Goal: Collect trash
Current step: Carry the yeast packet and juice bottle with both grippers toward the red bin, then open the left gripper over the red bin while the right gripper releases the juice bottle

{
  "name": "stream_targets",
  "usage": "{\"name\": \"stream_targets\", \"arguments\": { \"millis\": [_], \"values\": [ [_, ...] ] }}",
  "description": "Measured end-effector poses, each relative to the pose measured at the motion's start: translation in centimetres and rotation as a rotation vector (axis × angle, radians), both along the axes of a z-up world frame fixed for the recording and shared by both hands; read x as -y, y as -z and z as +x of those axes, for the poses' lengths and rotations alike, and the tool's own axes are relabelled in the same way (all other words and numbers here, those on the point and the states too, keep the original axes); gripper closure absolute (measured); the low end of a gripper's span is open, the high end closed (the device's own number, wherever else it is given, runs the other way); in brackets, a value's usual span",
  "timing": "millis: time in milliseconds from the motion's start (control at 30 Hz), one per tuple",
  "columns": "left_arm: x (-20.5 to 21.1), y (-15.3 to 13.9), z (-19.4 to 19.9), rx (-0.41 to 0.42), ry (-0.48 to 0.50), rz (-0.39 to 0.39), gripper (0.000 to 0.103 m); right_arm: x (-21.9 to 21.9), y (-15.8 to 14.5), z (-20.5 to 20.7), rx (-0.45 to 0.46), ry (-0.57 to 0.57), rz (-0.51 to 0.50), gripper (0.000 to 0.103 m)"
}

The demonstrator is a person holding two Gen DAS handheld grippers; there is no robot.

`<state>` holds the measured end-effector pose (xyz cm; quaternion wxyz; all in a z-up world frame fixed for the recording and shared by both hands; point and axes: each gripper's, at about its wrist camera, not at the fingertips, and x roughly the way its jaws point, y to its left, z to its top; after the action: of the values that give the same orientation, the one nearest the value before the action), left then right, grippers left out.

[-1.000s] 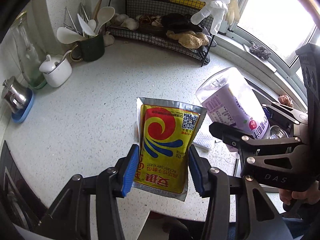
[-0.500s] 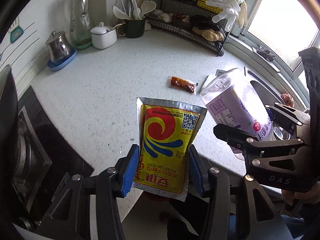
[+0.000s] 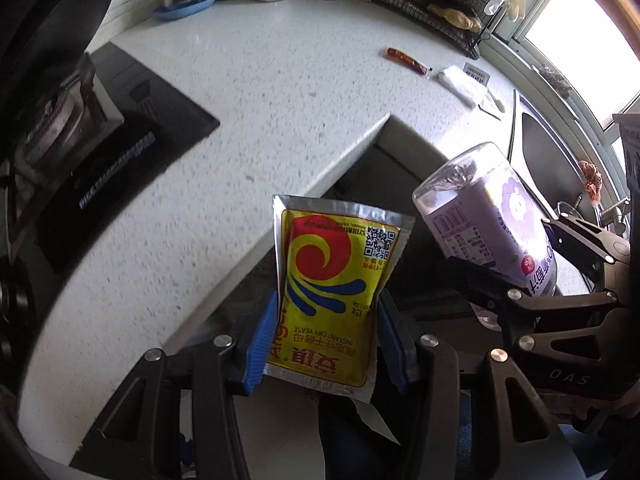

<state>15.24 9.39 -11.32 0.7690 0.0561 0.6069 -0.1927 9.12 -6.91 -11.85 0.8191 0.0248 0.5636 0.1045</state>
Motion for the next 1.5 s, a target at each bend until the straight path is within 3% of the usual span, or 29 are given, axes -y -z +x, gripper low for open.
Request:
{"name": "stream_targets", "arguments": {
  "millis": [400, 500, 933, 1200, 1500],
  "values": [
    [-0.2, 10.7, -3.6, -0.118, -0.032, 0.030, 0.057, -0.5, 10.3, -3.5, -0.104, -0.028, -0.031, 0.037],
    [0.3, 13.6, -3.9, -0.102, -0.029, 0.039, 0.057, 0.1, 13.2, -3.7, -0.100, -0.034, -0.031, 0.037],
    [1.8, 28.8, -3.6, -0.193, -0.016, 0.052, 0.057, 0.1, 27.3, -3.9, -0.132, -0.011, -0.047, 0.037],
    [3.1, 33.2, -3.0, -0.245, 0.019, 0.067, 0.056, 1.7, 30.6, -3.4, -0.178, 0.050, -0.037, 0.037],
    [5.1, 35.0, -1.7, -0.288, 0.066, 0.058, 0.056, 3.5, 32.4, -3.8, -0.213, 0.104, -0.046, 0.037]
  ]
}}
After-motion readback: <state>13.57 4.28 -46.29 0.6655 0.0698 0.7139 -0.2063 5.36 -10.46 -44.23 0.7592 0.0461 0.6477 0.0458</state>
